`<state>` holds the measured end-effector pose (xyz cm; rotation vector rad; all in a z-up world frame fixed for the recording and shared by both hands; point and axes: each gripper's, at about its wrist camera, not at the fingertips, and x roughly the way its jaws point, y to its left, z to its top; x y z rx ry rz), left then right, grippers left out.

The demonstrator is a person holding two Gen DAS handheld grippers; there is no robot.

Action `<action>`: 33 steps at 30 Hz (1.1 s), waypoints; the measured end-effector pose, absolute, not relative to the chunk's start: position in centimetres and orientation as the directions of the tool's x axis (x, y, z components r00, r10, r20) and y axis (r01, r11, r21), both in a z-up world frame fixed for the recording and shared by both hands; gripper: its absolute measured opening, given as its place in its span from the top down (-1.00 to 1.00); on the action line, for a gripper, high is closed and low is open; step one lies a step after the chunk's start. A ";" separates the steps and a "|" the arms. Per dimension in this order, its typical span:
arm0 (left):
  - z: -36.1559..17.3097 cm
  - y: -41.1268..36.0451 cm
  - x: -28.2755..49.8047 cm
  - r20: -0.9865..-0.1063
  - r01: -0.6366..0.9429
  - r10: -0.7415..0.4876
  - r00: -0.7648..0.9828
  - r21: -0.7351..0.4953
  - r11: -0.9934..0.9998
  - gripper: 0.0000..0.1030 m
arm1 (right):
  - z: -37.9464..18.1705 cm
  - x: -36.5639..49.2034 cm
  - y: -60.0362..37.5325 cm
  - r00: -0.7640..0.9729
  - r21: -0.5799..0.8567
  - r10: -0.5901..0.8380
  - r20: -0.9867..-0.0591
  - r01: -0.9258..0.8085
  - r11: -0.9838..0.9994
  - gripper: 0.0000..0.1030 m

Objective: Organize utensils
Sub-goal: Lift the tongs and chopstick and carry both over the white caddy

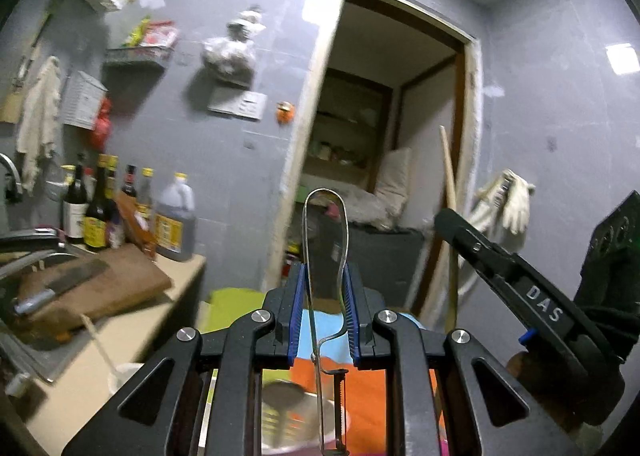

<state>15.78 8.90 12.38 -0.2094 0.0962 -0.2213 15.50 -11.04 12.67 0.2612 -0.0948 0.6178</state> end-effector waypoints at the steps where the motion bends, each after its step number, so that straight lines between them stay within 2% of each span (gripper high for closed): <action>1: 12.4 9.7 15.7 -0.070 0.197 -0.217 0.974 -0.222 0.955 0.69 | 12.7 15.7 -10.2 0.803 0.220 0.570 0.174 -0.595 0.773 0.91; 9: 11.2 16.4 16.8 -0.039 0.099 -0.115 0.993 -0.286 0.953 0.69 | 11.7 17.5 -6.3 0.793 0.256 0.579 0.189 -0.609 0.751 0.91; 15: 9.5 18.7 17.9 -0.022 0.087 -0.101 0.995 -0.344 0.935 0.69 | 10.3 18.4 -5.3 0.834 0.264 0.511 0.205 -0.550 0.792 0.91; 20: 8.2 18.6 18.5 -0.023 0.071 -0.085 0.996 -0.352 0.933 0.69 | 9.3 18.4 -5.0 0.862 0.249 0.453 0.226 -0.501 0.829 0.91; 33: 5.3 16.9 18.2 -0.022 -0.024 0.018 1.000 -0.297 0.954 0.69 | 7.2 18.6 -4.1 0.877 0.210 0.430 0.215 -0.471 0.857 0.91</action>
